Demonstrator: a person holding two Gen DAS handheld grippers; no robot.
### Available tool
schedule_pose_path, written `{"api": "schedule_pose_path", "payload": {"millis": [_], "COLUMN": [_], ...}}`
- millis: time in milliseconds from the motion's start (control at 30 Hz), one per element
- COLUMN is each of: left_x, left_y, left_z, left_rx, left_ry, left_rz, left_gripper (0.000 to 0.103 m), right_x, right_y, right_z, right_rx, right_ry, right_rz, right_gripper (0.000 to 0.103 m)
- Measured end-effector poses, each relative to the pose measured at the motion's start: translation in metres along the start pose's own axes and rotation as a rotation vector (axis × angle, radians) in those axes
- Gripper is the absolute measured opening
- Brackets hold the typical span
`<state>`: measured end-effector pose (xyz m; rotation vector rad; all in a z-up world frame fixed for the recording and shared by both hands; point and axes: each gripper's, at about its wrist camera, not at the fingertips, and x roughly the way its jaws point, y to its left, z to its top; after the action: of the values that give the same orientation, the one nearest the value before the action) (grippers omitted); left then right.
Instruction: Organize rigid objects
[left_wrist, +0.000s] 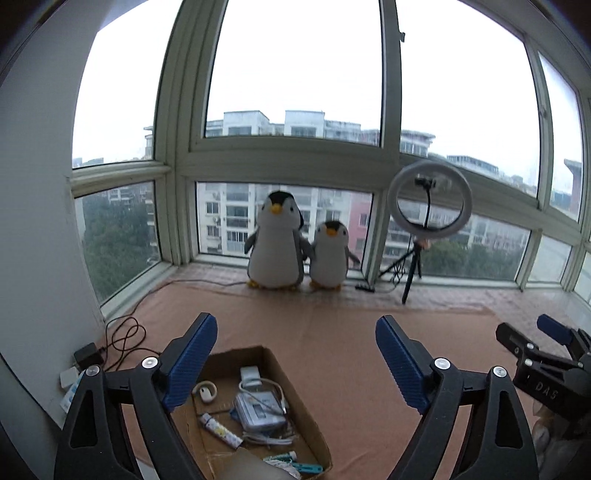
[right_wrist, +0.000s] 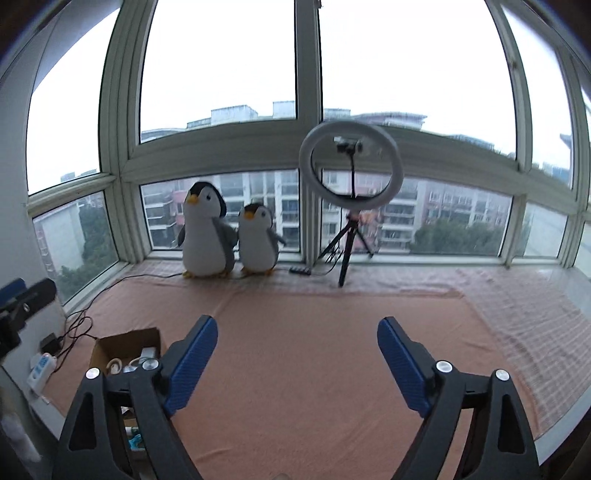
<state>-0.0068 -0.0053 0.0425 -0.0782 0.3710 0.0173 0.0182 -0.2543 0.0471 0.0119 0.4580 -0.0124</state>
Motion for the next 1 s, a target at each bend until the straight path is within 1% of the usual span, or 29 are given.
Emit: {"api": "schedule_pose_path", "payload": {"millis": [67,233,267,333,533,1000], "left_x": [-0.003,-0.006,-0.007,-0.009,-0.015,-0.014], "left_y": [0.002,0.007,0.008,0.01,0.01,0.005], "left_z": [0.001,0.0,0.0,-0.001,-0.001,-0.001], "left_rx": [0.0,0.0,-0.004,-0.006,0.005,0.01], "left_ry": [-0.008,-0.009,-0.013,-0.018,-0.026,-0.016], "left_rz": [0.002,0.011,0.014,0.02,0.032,0.032], "left_gripper": [0.096,0.096,0.098,0.102,0.102,0.102], "right_x": [-0.003,-0.011,-0.012,-0.014,-0.017,-0.016], "right_y": [0.002,0.001,0.001,0.003,0.006,0.005], "right_z": [0.001,0.0,0.0,-0.001,-0.001,-0.002], "right_rx": [-0.005,0.007,0.006,-0.001,-0.008,-0.007], "right_ry": [-0.012,-0.044,-0.048,-0.051,-0.056,-0.058], "right_rz": [-0.01,-0.025,-0.028,-0.031,-0.025,-0.031], "right_gripper": [0.089,0.092,0.095,0.096,0.096,0.096]}}
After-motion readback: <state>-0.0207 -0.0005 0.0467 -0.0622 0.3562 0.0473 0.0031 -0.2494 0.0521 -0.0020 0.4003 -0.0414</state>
